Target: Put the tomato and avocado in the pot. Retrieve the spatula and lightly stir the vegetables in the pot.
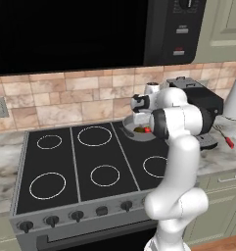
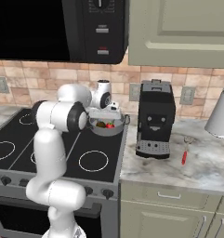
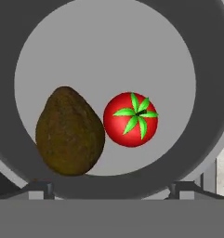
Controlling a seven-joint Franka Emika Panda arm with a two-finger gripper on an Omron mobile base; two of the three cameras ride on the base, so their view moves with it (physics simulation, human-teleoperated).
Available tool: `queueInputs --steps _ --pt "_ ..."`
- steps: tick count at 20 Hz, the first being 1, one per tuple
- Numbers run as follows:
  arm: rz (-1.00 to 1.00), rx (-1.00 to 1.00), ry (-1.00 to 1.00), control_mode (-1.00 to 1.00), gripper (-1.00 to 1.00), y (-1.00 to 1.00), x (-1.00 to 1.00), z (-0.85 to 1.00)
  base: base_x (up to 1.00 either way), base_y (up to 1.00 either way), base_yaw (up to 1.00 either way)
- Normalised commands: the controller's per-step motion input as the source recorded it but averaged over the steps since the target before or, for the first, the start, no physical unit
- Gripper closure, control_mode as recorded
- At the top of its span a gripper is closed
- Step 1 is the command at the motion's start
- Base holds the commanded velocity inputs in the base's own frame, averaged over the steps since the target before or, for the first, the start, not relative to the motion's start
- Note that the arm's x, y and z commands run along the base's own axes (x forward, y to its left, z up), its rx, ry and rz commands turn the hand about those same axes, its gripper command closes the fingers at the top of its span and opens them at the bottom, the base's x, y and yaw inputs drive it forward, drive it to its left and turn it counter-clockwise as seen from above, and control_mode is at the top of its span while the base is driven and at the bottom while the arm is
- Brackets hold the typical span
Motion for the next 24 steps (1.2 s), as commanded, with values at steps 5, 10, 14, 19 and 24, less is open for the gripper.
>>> queueInputs --steps 5,10,14,19,24 --pt "0.0 0.0 -0.05 -1.0 -1.0 0.0 -0.7 0.13 0.0 0.0 0.0" --pt "0.0 0.0 -0.09 -1.0 -1.0 0.0 -0.93 0.32 0.0 0.0 0.0" --pt "0.0 0.02 -0.05 -1.0 -1.0 0.0 -1.0 0.28 0.0 0.0 0.0" --pt "0.0 0.02 -0.06 -1.0 -1.0 0.0 -1.0 0.17 0.0 0.0 0.0" --pt "0.0 0.01 -0.04 -1.0 -1.0 0.0 -1.0 0.15 0.0 0.0 0.0"
